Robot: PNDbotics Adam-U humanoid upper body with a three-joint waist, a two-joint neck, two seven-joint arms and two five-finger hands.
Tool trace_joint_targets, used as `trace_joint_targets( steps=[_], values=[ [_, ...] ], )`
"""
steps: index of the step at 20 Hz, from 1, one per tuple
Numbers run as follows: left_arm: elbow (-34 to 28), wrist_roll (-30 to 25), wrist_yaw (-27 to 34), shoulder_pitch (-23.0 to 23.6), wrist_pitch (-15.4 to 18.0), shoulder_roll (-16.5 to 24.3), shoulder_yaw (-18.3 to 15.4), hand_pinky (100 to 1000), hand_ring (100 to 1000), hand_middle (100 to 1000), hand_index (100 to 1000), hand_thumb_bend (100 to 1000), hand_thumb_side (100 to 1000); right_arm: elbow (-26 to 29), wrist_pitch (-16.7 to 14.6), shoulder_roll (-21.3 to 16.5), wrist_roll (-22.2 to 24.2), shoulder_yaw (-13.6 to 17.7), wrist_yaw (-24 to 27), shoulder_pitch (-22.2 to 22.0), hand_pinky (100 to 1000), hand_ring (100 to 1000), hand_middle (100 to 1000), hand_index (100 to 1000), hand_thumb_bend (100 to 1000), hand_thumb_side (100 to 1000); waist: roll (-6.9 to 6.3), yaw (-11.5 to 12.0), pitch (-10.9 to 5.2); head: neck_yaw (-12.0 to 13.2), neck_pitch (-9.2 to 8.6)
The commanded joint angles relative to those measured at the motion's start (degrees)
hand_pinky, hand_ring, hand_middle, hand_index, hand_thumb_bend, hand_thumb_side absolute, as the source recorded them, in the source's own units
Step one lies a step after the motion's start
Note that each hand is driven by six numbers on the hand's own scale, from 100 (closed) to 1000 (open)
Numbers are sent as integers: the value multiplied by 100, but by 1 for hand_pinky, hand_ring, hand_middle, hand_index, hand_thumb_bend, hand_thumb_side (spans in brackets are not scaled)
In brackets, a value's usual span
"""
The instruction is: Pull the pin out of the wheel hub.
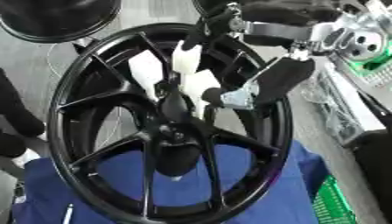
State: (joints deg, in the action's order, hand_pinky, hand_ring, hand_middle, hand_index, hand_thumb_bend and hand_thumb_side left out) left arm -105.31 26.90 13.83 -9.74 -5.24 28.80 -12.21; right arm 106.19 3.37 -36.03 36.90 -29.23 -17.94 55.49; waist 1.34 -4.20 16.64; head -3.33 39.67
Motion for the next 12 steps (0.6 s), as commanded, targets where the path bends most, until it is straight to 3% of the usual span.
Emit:
trace_joint_targets(
  steps=[1, 3, 4, 12],
  values=[
    [-112, -7, -9, -65, -7, 143, -31, 638, 738, 696, 724, 189, 878, -30, -69, -70, 52, 30, -51, 108, 806, 760, 790, 853, 279, 466, -26, 15, -73, -12, -33],
    [-116, -13, -5, -71, -4, 139, -26, 638, 738, 696, 725, 190, 884, -68, -90, -68, 76, 31, -62, 93, 805, 761, 791, 856, 235, 465, -27, 21, -68, -10, -28],
    [-117, -16, -3, -73, -2, 134, -25, 638, 738, 697, 725, 190, 885, -94, -93, -70, 80, 37, -65, 84, 805, 761, 792, 856, 275, 490, -29, 26, -65, -7, -31],
    [-120, -13, -6, -67, -4, 111, -28, 638, 738, 696, 724, 191, 883, -308, -178, -64, 67, 22, -179, 50, 790, 741, 772, 850, 281, 470, -37, 58, -50, -18, -37]
  ],
)
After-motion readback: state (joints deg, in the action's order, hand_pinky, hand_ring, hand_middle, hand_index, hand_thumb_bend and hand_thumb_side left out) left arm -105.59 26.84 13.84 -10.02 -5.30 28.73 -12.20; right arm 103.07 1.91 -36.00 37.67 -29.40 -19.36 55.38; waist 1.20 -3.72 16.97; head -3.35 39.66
